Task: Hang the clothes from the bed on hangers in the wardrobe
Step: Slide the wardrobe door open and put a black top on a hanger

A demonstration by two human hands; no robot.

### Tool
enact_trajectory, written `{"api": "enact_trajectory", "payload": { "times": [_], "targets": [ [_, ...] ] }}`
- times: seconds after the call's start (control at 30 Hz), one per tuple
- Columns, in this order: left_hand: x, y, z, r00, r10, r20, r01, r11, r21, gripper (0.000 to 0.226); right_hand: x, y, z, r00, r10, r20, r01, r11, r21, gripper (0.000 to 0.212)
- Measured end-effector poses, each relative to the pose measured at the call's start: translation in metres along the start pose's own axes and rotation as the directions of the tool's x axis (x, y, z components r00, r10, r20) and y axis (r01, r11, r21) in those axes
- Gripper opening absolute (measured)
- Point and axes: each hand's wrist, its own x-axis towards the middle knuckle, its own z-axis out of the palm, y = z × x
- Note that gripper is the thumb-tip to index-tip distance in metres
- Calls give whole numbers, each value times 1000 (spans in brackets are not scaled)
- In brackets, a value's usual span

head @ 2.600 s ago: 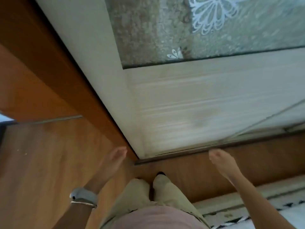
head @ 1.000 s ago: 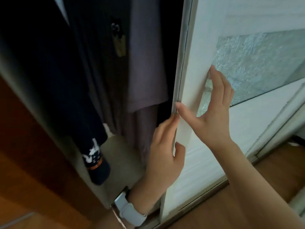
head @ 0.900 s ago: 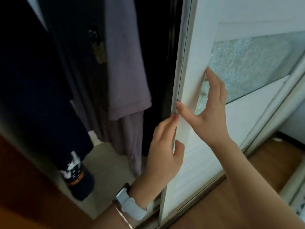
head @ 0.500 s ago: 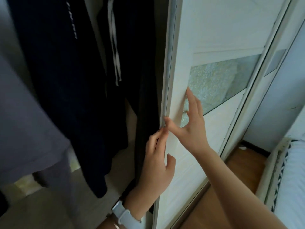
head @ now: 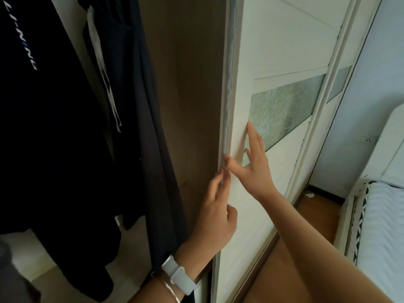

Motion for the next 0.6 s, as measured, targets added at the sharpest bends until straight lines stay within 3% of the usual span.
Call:
{"api": "enact_trajectory", "payload": {
  "times": [0.43,0.6],
  "targets": [
    [51,12,3,939,-76,335,52,996,78,68,25,18,-24,991,136,9,-136,990,-29,80],
    [72,14,8,894,-113,433,57,989,139,68,28,16,-31,979,201,-32,-204,964,-173,73]
  ]
}}
